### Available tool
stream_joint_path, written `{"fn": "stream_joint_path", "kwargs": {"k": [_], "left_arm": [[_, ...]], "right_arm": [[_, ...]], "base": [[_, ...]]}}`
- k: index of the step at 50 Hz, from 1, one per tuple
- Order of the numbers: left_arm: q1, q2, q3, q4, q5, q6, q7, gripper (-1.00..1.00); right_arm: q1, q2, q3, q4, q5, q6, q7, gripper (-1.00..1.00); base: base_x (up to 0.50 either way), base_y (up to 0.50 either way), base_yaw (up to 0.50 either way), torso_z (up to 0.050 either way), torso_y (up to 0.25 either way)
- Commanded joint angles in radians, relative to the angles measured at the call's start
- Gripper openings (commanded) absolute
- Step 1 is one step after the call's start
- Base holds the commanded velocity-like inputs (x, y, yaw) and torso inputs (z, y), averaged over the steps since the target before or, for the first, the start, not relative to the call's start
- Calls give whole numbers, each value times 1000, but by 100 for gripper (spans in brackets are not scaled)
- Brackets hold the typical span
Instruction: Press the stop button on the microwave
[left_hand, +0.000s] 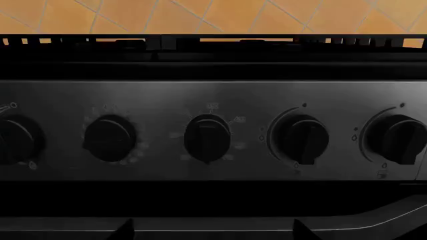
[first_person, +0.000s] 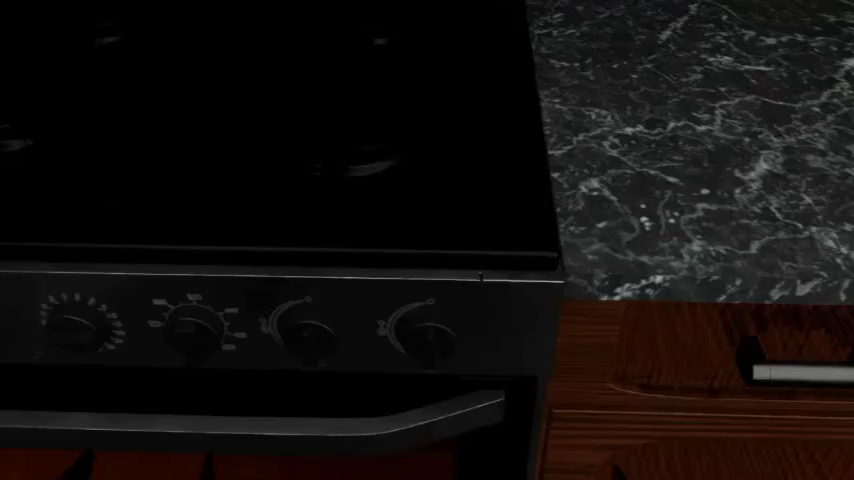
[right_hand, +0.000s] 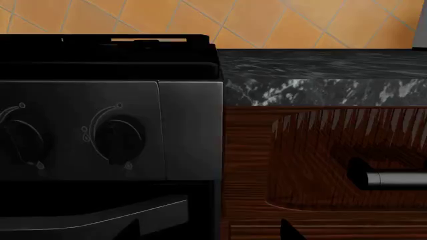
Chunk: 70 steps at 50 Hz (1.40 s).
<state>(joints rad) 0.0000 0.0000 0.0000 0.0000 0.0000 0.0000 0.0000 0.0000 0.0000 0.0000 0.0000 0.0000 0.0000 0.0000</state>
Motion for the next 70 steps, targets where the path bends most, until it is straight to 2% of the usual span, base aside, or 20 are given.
{"fn": "stream_joint_path", "kwargs": {"k": [1,13,19,20,21,27,31,36,41,45,46,49,50,52,56,59,64,67,70], "left_arm": [[0,-10,11,0,0,0,-11,100],[23,-49,46,1,-33,10,-55,100],[52,-87,10,-179,-22,91,-101,100],[85,-123,-85,-329,-99,175,-96,100],[85,-125,-73,-380,-89,172,-93,100],[101,-120,-56,-294,-99,150,-89,100],[88,-122,-48,-326,-93,159,-93,100],[57,-133,-55,-471,-85,197,-106,100],[-9,-156,-87,-774,-101,313,-103,100],[-156,-181,-114,-1254,-118,538,-69,100],[-165,-184,-126,-1307,-125,560,-57,100],[-139,-192,-125,-1309,-74,513,-112,100],[-131,-191,-148,-1309,-89,480,-75,100],[-115,-194,-167,-1309,-67,433,-87,100],[-85,-188,-264,-1309,-62,329,-21,100],[-63,-182,-306,-1309,-34,290,-17,100],[-29,-176,-360,-1309,-27,226,5,100],[-29,-176,-360,-1309,-27,226,5,100],[-29,-176,-360,-1309,-27,226,5,100]], "right_arm": [[0,9,0,0,9,0,0,100],[-22,48,-61,-55,27,24,56,100],[-9,57,-69,-311,38,183,87,100],[83,56,-92,-461,0,333,104,100],[85,58,-91,-589,4,400,105,100],[83,68,-96,-541,14,375,120,100],[91,76,-98,-568,18,398,129,100],[150,82,-105,-660,20,486,139,100],[248,84,-107,-784,24,618,150,100],[314,87,-115,-862,23,706,159,100],[330,86,-114,-880,26,731,160,100],[366,91,-127,-900,20,763,168,100],[382,92,-127,-906,20,775,170,100],[432,88,-116,-932,31,820,170,100],[548,91,-127,-950,33,917,171,100],[674,73,-111,-989,62,1062,159,100],[1013,33,-87,-1004,102,1382,154,100],[1152,12,-82,-935,125,1474,154,100],[1217,6,-83,-843,158,1483,175,100]], "base": [[0,0,0,0,0],[0,0,0,0,0],[0,0,0,0,0],[0,0,0,0,0],[0,0,0,0,0],[0,0,0,0,0],[0,0,0,0,0],[0,0,0,0,0],[0,0,0,0,0],[0,0,0,0,0],[0,0,0,0,0],[0,0,0,0,0],[0,0,0,0,0],[0,0,0,0,0],[0,0,0,0,0],[0,0,0,0,0],[0,0,0,0,0],[0,0,0,0,0],[0,0,0,0,0]]}}
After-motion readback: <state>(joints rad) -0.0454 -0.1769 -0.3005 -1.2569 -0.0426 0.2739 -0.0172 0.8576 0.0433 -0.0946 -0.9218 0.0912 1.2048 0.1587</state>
